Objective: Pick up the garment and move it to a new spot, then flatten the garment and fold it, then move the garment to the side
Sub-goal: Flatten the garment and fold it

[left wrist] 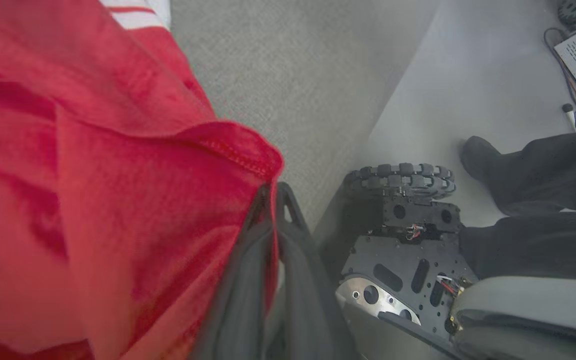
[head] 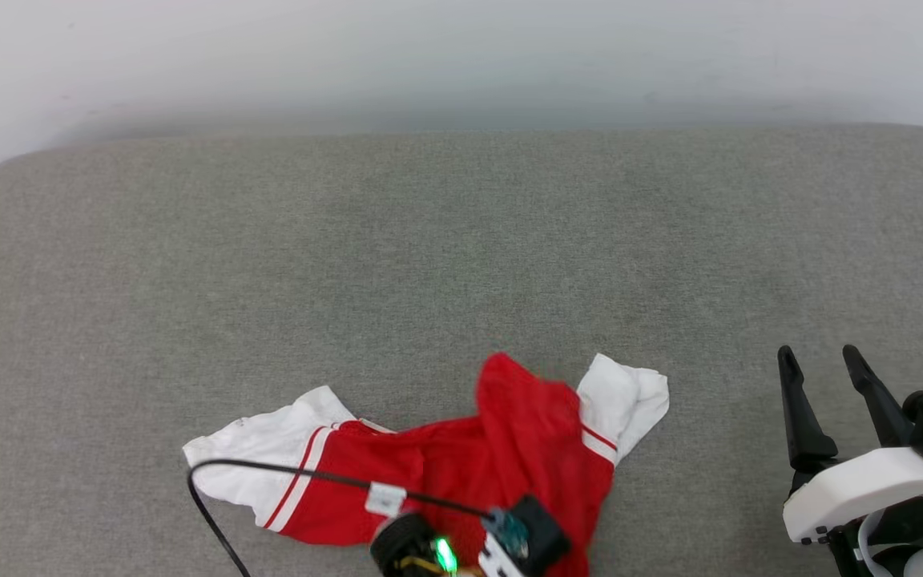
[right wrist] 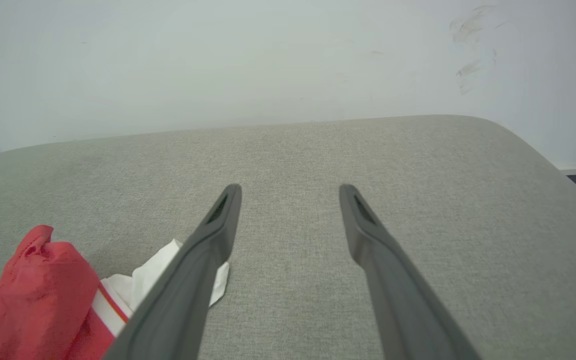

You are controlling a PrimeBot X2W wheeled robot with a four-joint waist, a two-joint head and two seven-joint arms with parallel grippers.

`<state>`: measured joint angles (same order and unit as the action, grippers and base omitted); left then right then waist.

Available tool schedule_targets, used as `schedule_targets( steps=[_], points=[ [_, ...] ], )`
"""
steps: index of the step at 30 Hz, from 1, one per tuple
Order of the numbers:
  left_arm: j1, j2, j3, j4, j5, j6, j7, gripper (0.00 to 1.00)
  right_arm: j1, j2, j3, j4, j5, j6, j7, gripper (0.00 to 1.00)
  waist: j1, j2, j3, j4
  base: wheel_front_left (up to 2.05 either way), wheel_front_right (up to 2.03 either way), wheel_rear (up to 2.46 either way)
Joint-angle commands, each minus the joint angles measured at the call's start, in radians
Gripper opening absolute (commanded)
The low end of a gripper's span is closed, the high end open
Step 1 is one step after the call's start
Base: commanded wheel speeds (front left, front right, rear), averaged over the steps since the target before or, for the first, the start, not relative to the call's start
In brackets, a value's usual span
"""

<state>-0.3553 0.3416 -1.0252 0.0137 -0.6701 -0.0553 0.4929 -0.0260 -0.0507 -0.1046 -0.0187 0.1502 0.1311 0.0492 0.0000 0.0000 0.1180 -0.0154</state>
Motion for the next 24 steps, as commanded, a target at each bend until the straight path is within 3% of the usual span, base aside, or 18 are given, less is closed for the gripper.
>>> schedule_targets(
  steps=[1,8,9,10,19,24],
  points=[
    [0.015,0.004,-0.009,0.007,-0.001,-0.006,0.008,0.00,-0.003,0.001,0.002,-0.002,0.003,-0.001,0.000,1.00,0.0000,0.0000,0.002,0.003,0.00,0.00,0.00],
    [0.078,-0.016,-0.053,0.090,-0.054,-0.021,0.031,0.00,-0.009,0.001,0.012,-0.001,0.003,-0.001,0.001,1.00,0.0000,0.0000,0.005,0.017,0.00,0.00,0.00],
    [0.076,-0.024,-0.052,0.098,-0.049,-0.020,0.018,0.38,-0.008,0.001,0.013,0.000,0.003,-0.001,0.001,1.00,0.0000,0.0000,0.004,0.018,0.00,0.00,0.00],
    [0.071,-0.032,-0.048,0.104,-0.042,-0.017,0.001,1.00,-0.007,0.001,0.011,0.001,0.003,-0.001,0.001,1.00,0.0000,0.0000,0.003,0.021,0.00,0.00,0.00],
    [0.030,-0.068,0.020,0.068,0.061,0.025,-0.259,1.00,0.022,0.001,0.004,0.006,-0.007,-0.001,0.010,1.00,0.0000,0.0000,-0.047,0.040,0.00,0.00,0.00],
    [0.030,-0.066,0.087,0.023,0.086,0.074,-0.384,1.00,0.037,0.001,0.000,0.001,-0.009,-0.001,0.019,1.00,0.0000,0.0000,-0.078,0.044,0.00,0.00,0.00]
  ],
)
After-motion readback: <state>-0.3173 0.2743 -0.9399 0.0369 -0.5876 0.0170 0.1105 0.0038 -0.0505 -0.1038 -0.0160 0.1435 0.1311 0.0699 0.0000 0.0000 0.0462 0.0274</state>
